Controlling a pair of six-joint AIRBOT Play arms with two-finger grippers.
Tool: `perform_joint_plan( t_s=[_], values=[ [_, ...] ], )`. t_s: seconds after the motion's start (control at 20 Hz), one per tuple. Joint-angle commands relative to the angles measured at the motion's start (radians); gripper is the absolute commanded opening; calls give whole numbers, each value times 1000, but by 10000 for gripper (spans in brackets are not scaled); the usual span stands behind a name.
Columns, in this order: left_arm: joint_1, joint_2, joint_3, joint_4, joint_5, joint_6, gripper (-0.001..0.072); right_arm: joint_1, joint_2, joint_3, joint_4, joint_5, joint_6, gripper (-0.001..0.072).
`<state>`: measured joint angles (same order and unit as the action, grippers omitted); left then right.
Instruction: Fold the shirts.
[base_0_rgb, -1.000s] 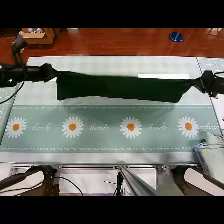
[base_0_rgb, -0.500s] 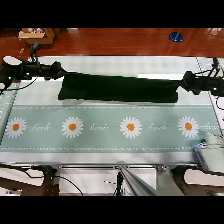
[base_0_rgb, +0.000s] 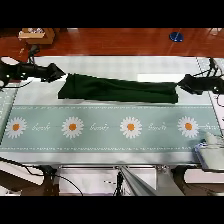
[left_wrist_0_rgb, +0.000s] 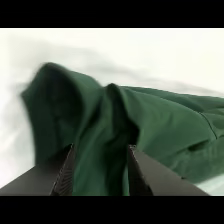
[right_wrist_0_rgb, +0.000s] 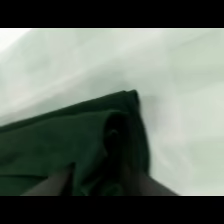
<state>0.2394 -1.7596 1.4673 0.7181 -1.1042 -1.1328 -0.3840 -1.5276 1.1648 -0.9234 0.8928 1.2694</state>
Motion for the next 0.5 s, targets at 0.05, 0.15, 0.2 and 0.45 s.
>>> perform_joint_plan(
  t_s=[0.05,0.15,0.2,0.45],
  values=[
    [79,26,31,8,-152,-8,416,-60,13,75,-203,195,40,550],
    [83,32,31,8,-164,-9,416,-69,-19,75,-165,235,40,592],
    [79,32,31,8,-170,-9,416,-70,-43,75,-131,251,40,592],
    [50,32,31,8,-190,-5,415,-48,-198,75,150,259,36,590]
  ],
)
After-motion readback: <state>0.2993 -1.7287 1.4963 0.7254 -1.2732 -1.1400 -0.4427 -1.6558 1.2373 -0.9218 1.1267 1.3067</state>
